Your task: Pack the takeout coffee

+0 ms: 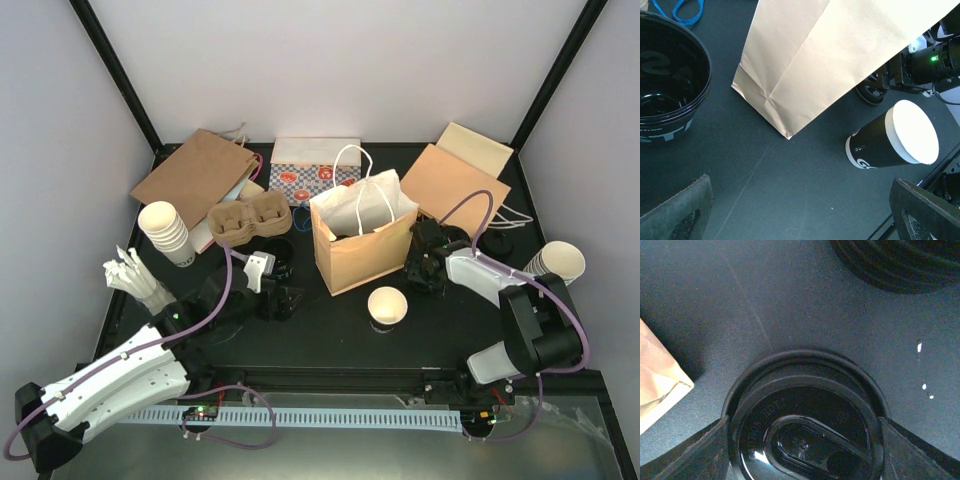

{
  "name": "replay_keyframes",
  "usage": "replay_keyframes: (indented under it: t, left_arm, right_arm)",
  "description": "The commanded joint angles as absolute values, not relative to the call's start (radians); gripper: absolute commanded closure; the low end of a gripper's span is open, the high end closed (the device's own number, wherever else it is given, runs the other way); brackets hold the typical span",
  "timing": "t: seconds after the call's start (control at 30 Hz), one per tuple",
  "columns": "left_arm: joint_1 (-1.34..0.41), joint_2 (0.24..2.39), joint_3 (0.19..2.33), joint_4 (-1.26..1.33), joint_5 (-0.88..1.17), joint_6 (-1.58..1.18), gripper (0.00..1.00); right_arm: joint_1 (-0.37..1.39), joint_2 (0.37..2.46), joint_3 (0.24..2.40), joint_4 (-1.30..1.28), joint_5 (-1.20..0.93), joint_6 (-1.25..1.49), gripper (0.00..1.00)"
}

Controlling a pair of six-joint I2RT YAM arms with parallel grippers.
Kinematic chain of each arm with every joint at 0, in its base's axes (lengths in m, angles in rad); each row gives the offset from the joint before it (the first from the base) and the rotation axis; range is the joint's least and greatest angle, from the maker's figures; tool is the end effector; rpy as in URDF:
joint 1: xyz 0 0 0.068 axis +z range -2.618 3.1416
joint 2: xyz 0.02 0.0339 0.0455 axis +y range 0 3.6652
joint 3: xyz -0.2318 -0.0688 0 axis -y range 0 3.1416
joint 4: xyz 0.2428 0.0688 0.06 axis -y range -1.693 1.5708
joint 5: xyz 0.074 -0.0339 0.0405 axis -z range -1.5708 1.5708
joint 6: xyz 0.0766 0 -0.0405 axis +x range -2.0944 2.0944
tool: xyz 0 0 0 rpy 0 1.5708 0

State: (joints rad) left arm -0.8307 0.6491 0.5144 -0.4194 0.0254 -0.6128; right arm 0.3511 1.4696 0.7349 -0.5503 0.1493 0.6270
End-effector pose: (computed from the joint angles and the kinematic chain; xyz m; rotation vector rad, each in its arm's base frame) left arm 0.1416 -0.1579 0.2012 0.2609 2.2388 -0.8512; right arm 0.2473 0.0784 0.0822 0.4178 2.7890 0.0044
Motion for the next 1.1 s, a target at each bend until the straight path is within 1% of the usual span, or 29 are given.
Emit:
replay_keyframes:
  t: [0.0, 0.17, 0.53, 0.63, 0.83, 1.07]
  left_arm:
    - [-0.825, 0.653, 0.512, -0.405, 0.035, -0.603, 0.01]
    - [-0.826, 0.657, 0.516, -0.403, 0.042, -0.601, 0.01]
    - [-0.825, 0.663, 0.520, -0.399, 0.060, -0.601, 0.01]
    - [-0.826, 0.660, 0.520, -0.401, 0.063, -0.602, 0.01]
    - [-0.825, 0.662, 0.506, -0.380, 0.091, -0.604, 0.01]
    - [-0.826, 0.712, 0.482, -0.289, 0.184, -0.645, 0.01]
  right_arm:
    - [0.339, 1.475, 0.738, -0.535, 0.132, 0.626, 0.25]
    - [0.338, 1.435, 0.733, -0.553, 0.127, 0.623, 0.28]
    - [0.333, 1.367, 0.736, -0.613, 0.144, 0.617, 0.28]
    - [0.333, 1.313, 0.732, -0.650, 0.145, 0.620, 0.28]
    - [0.336, 1.168, 0.711, -0.719, 0.053, 0.637, 0.28]
    - [0.375, 0.990, 0.751, -0.856, -0.022, 0.641, 0.28]
